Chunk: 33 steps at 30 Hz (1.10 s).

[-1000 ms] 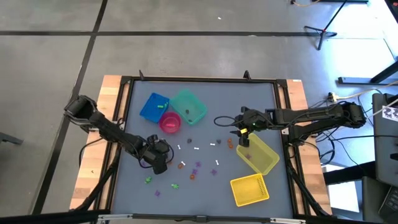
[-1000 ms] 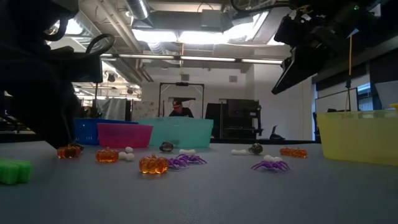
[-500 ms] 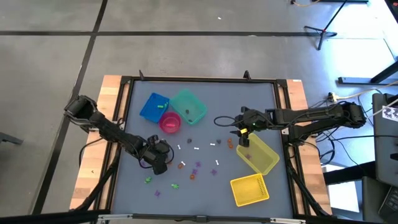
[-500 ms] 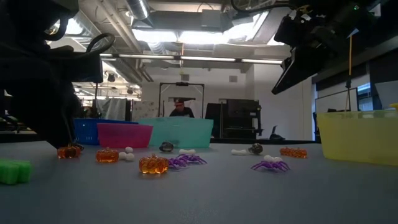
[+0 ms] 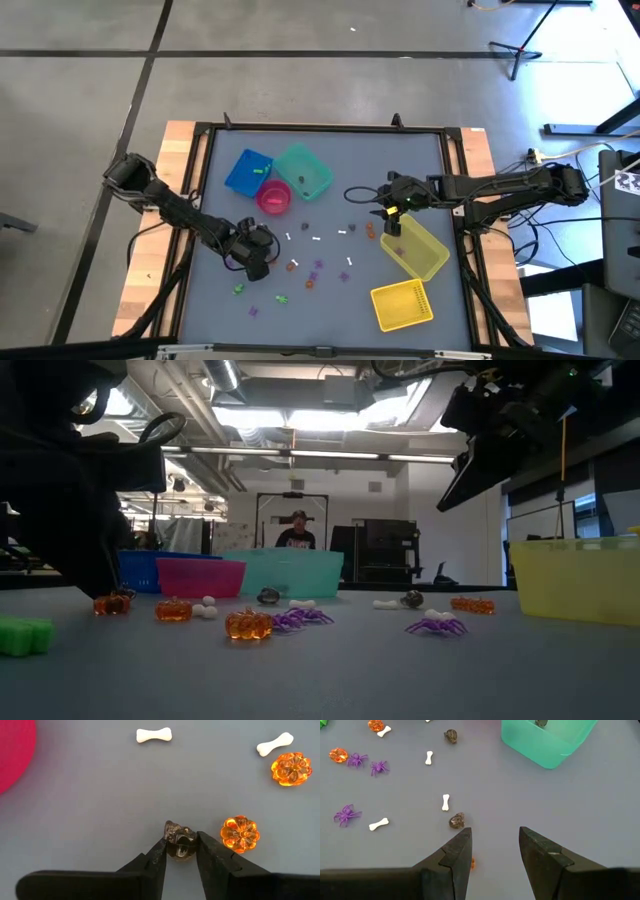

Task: Sort Halloween decoration
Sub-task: Put the black skull toy into the green bin

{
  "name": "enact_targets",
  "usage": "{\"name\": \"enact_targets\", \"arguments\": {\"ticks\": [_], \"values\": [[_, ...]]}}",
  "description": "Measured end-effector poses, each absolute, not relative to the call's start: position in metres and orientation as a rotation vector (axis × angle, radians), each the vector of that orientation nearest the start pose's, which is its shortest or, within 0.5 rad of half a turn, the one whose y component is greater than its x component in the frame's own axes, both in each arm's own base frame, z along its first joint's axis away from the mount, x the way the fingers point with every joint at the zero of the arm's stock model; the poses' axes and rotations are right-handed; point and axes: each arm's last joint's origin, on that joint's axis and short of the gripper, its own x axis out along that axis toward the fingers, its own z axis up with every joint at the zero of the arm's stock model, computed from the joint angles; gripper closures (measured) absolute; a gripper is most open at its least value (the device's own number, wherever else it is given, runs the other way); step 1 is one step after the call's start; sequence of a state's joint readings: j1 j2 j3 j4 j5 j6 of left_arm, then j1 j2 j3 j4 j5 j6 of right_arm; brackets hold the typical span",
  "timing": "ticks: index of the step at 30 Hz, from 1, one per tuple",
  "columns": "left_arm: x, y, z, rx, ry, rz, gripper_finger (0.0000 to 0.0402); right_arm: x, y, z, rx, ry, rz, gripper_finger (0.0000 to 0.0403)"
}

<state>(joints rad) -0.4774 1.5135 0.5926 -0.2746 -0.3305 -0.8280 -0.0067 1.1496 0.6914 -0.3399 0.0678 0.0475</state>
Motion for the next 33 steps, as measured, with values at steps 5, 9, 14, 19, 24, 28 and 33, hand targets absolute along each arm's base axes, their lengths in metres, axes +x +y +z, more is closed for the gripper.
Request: {"name": "enact_targets", "arguments": {"ticks": [5, 9, 14, 19, 24, 28, 33], "values": [[0.215, -0.101, 0.12, -0.282, 1.038, 0.316, 0.0323, 0.226, -0.003, 0.221, 0.021, 0.796, -0.089, 0.0242], [0.218, -0.102, 0.121, -0.295, 1.002, 0.311, 0.0323, 0.226, -0.003, 0.221, 0.021, 0.796, -0.089, 0.0242], [0.222, -0.102, 0.122, -0.317, 0.964, 0.305, 0.0323, 0.226, -0.003, 0.221, 0.02, 0.796, -0.09, 0.0242], [0.229, -0.099, 0.125, -0.357, 0.908, 0.309, 0.0323, 0.226, -0.004, 0.221, 0.02, 0.796, -0.09, 0.0242], [0.24, -0.091, 0.131, -0.406, 0.8, 0.344, 0.0323, 0.226, -0.003, 0.221, 0.02, 0.796, -0.09, 0.0242], [0.252, -0.082, 0.139, -0.408, 0.666, 0.373, 0.0323, 0.226, -0.003, 0.221, 0.02, 0.796, -0.09, 0.0242], [0.268, -0.067, 0.154, -0.335, 0.46, 0.415, 0.0323, 0.226, -0.003, 0.221, 0.02, 0.796, -0.09, 0.0242]]}}
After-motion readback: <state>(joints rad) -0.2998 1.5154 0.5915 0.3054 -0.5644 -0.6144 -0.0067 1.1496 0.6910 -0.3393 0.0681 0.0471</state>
